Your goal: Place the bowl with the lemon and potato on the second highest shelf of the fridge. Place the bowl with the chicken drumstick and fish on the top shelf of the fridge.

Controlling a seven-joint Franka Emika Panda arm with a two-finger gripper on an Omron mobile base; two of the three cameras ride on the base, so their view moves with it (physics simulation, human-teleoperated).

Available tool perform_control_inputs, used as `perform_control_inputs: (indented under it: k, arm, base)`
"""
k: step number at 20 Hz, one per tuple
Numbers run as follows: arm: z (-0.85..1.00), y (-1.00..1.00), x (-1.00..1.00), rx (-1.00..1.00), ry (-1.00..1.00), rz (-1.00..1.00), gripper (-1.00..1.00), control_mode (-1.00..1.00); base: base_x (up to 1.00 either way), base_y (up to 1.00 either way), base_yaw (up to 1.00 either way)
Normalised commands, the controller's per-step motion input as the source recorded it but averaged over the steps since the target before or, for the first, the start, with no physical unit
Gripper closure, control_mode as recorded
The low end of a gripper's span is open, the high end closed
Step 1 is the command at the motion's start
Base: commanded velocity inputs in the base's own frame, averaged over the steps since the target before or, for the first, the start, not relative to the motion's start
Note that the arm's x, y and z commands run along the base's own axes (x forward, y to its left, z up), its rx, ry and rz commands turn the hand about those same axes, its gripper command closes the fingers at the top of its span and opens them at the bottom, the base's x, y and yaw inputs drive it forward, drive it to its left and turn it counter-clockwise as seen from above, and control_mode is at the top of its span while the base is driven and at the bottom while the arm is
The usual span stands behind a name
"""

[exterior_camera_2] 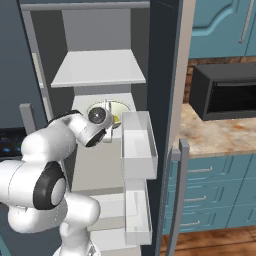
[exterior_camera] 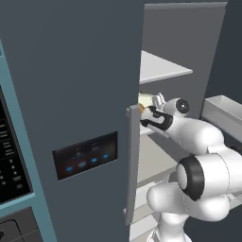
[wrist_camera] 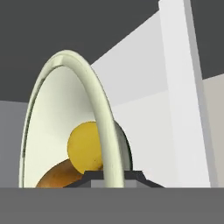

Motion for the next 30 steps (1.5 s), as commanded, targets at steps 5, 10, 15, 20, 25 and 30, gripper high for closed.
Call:
perform_control_inputs:
  k: [5,10,15,20,25,30]
  arm:
    - [-0.09,0.0,0.59,0.01,0.03,0.0,-1.0,-1.0]
    - [0.43,0.12,-0.14,0.0,-0.01,-0.06,-1.0,-1.0]
    - [1.0,0.24,-0.24,0.0,-0.01,-0.06,-1.0,-1.0]
    - [0.92,0.06,-0.8,0.0,0.0,-0.07,-1.0,-1.0]
    - [1.0,0.0,-1.0,0.0,0.0,-0.07,-1.0,-1.0]
    - [1.0,0.0,-1.0,0.0,0.06,-0.09,-1.0,-1.0]
  base:
    - [0.0,0.0,0.0]
    - [0.0,0.0,0.0]
    - [0.0,0.0,0.0]
    - [0.0,0.0,0.0]
    - [0.0,0.0,0.0]
    - [0.0,0.0,0.0]
